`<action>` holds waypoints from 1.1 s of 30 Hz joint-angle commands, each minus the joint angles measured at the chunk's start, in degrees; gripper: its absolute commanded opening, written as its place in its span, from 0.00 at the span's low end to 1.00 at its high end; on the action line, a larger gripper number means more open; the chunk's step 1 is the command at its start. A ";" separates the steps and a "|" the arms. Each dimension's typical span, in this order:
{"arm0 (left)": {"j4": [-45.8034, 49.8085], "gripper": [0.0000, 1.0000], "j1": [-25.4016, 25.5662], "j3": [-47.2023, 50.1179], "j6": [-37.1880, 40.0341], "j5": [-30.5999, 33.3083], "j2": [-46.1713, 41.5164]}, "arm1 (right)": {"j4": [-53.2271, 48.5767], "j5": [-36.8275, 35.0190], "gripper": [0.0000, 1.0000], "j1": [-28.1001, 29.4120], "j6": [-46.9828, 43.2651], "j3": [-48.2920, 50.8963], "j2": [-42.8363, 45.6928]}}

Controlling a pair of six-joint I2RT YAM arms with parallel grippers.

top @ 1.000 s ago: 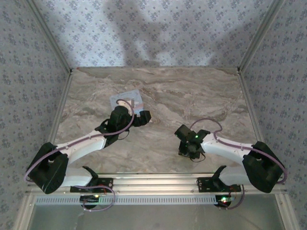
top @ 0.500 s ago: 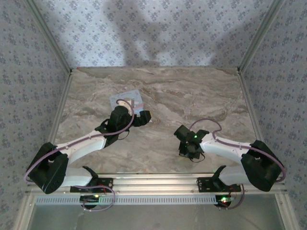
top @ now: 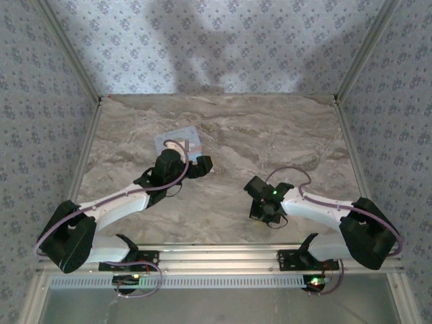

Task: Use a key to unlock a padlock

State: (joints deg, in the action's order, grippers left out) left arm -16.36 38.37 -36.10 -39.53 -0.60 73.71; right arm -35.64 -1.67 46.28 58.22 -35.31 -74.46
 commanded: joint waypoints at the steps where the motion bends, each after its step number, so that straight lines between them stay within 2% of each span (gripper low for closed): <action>1: 0.89 0.98 0.37 -1.86 -0.20 -0.01 -1.63 | -2.27 -2.83 0.00 0.38 -2.72 -0.82 0.84; 6: 2.17 0.98 -0.05 -1.87 -3.43 -1.49 -3.28 | 0.96 -6.80 0.00 0.91 -10.26 -0.06 5.54; 12: 2.10 0.98 -1.96 -2.02 -7.42 -6.77 -4.84 | 10.61 -12.37 0.00 1.42 -21.06 0.79 12.89; 16: 2.38 0.97 -2.21 -3.47 -7.38 -9.71 -5.27 | 20.01 -14.56 0.00 1.60 -31.12 1.57 16.78; 25: -0.19 0.91 -0.86 -8.40 -6.00 -18.95 -2.80 | 42.56 -11.71 0.00 1.79 -53.81 5.11 21.39; 33: -3.06 0.81 2.17 -12.28 -5.04 -23.90 0.50 | 51.25 -7.29 0.00 1.87 -67.93 6.39 21.39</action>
State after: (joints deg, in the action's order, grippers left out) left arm -16.53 39.77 -46.28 -45.52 -20.86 73.30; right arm 9.54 -11.60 47.70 -1.19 -29.74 -53.76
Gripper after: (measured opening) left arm 0.823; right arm 0.066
